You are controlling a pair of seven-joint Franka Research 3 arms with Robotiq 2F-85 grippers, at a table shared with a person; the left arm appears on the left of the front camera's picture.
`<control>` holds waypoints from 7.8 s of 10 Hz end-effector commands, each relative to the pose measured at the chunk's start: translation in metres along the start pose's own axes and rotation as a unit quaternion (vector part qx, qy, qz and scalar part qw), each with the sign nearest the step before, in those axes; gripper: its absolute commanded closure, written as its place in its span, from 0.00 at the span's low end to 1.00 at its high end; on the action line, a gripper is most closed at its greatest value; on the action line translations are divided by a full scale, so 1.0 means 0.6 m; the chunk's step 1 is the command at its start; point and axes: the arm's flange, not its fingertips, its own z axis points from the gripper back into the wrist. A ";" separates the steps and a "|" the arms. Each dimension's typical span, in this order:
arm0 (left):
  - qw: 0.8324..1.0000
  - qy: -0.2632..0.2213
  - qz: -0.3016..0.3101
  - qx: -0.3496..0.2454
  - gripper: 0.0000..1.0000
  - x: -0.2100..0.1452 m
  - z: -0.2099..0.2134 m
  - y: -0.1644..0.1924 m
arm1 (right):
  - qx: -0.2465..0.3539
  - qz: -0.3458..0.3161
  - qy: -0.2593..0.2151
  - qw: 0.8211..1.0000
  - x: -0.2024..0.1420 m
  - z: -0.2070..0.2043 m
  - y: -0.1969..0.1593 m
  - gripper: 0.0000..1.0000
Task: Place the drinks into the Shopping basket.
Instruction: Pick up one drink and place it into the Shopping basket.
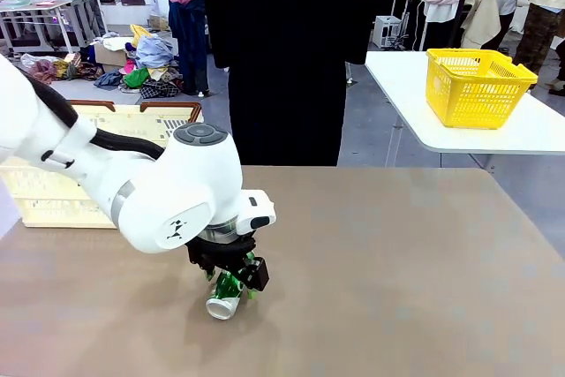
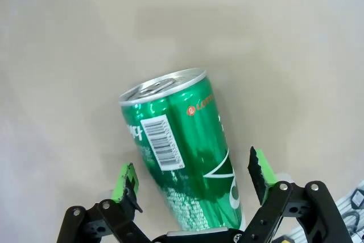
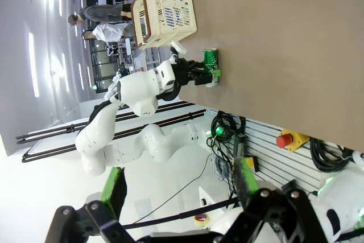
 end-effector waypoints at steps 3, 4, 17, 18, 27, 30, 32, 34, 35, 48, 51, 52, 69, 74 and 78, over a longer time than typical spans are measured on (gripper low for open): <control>1.000 -0.002 0.004 0.006 0.59 0.011 -0.004 -0.002 | -0.004 0.009 0.004 1.000 -0.003 0.005 -0.002 0.00; 1.000 -0.002 0.002 0.006 1.00 0.011 -0.003 -0.002 | -0.004 0.009 0.004 1.000 -0.003 0.005 -0.002 0.00; 0.998 0.031 0.045 -0.044 1.00 -0.073 0.359 0.023 | -0.004 0.009 0.004 1.000 -0.003 0.005 -0.002 0.00; 0.996 0.003 0.082 -0.036 1.00 -0.096 0.399 0.026 | -0.004 0.009 0.004 1.000 -0.003 0.005 -0.002 0.00; 0.994 -0.035 0.097 -0.025 1.00 -0.142 0.437 0.037 | -0.004 0.009 0.004 1.000 -0.003 0.005 -0.002 0.00; 0.972 -0.100 0.202 -0.062 1.00 -0.013 0.513 0.201 | -0.004 0.009 0.004 1.000 -0.003 0.005 -0.002 0.00; 0.964 -0.111 0.228 -0.078 1.00 0.083 0.512 0.351 | -0.004 0.009 0.004 1.000 -0.003 0.005 -0.002 0.00; 0.967 -0.087 0.238 -0.041 1.00 0.148 0.485 0.496 | -0.004 0.009 0.004 1.000 -0.003 0.005 -0.002 0.00; 0.960 -0.076 0.266 -0.040 1.00 0.158 0.468 0.539 | -0.004 0.009 0.004 1.000 -0.003 0.005 -0.002 0.00; 0.972 -0.046 0.228 0.013 1.00 0.226 0.277 0.639 | -0.004 0.009 0.004 1.000 -0.003 0.005 -0.002 0.00; 0.973 -0.013 0.230 0.012 1.00 0.221 0.221 0.649 | -0.004 0.009 0.004 1.000 -0.003 0.005 -0.002 0.00; 0.973 -0.012 0.231 0.010 1.00 0.219 0.205 0.653 | -0.004 0.009 0.004 1.000 -0.003 0.005 -0.002 0.00; 0.973 0.040 0.225 -0.012 0.00 0.231 0.145 0.667 | -0.004 0.009 0.004 1.000 -0.003 0.005 -0.002 0.00; 0.982 0.017 0.177 -0.056 0.00 0.192 0.202 0.665 | -0.004 0.009 0.004 1.000 -0.003 0.005 -0.002 0.00; 0.964 -0.053 0.056 -0.255 0.00 0.050 0.400 0.707 | -0.004 0.009 0.004 1.000 -0.003 0.005 -0.002 0.00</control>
